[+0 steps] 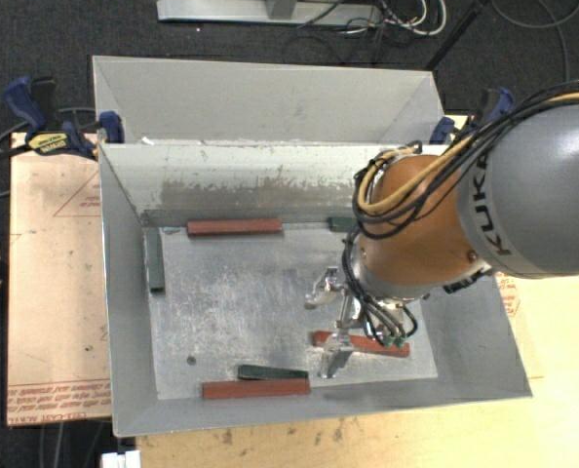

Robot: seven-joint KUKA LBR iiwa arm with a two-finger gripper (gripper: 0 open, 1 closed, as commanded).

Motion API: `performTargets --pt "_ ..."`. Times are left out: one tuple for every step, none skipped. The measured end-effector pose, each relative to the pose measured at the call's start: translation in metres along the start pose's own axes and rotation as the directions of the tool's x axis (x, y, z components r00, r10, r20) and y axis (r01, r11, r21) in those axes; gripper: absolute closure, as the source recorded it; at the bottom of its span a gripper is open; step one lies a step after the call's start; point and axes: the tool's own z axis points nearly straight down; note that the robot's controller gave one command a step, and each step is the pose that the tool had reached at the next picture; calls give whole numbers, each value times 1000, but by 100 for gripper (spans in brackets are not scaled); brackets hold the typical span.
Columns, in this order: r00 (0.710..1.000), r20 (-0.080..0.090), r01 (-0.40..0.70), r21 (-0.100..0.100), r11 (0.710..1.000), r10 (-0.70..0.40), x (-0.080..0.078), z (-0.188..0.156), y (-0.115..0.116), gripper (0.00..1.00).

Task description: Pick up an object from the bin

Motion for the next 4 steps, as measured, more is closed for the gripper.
performTargets --pt "1000 1 -1 0 1000 1 0 0 0 0" --pt "999 21 -35 -1 999 36 -1 69 -58 100" --pt "999 21 -35 -1 999 36 -1 69 -58 100" --pt "1000 4 -26 0 1000 26 -17 -65 -53 100"
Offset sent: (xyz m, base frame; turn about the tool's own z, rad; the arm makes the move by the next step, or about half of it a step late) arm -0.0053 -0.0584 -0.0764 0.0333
